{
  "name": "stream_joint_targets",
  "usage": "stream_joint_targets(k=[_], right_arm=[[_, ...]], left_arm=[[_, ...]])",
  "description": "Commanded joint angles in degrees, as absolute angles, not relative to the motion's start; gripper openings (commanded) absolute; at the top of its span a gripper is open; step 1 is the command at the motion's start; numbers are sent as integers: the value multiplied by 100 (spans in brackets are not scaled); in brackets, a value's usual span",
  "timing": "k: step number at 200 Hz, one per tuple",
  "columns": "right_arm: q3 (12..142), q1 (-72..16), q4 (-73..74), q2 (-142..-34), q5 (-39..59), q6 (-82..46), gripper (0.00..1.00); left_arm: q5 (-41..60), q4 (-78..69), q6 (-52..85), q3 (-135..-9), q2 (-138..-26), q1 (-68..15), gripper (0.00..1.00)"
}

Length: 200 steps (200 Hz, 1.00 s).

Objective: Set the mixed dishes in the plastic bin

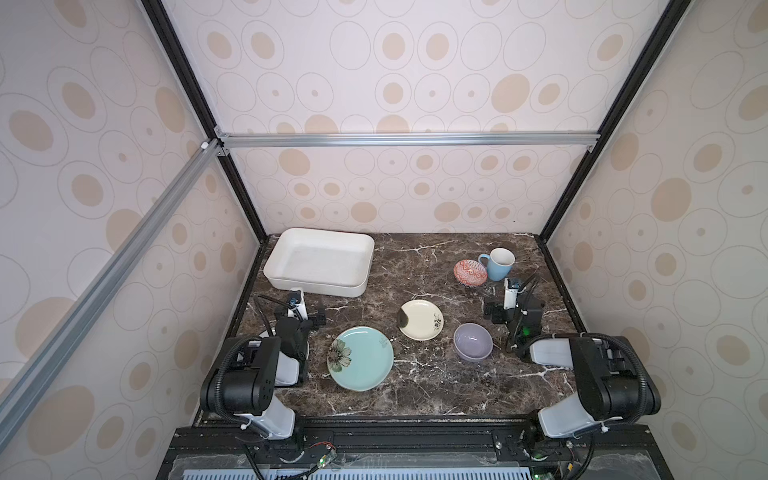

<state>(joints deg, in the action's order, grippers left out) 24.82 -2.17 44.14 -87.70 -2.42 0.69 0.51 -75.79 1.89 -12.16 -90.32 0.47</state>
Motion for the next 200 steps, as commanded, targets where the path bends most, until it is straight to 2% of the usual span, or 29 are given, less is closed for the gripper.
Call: stream_joint_targets(k=[1, 200], right_arm=[[2461, -233, 4456, -8802, -264, 109, 100], [2408, -283, 4585, -8688, -137, 251, 100]], left_arm=[[25, -7699, 79, -1318, -9044, -7, 99], [50, -7722, 86, -1303, -9035, 3, 99]])
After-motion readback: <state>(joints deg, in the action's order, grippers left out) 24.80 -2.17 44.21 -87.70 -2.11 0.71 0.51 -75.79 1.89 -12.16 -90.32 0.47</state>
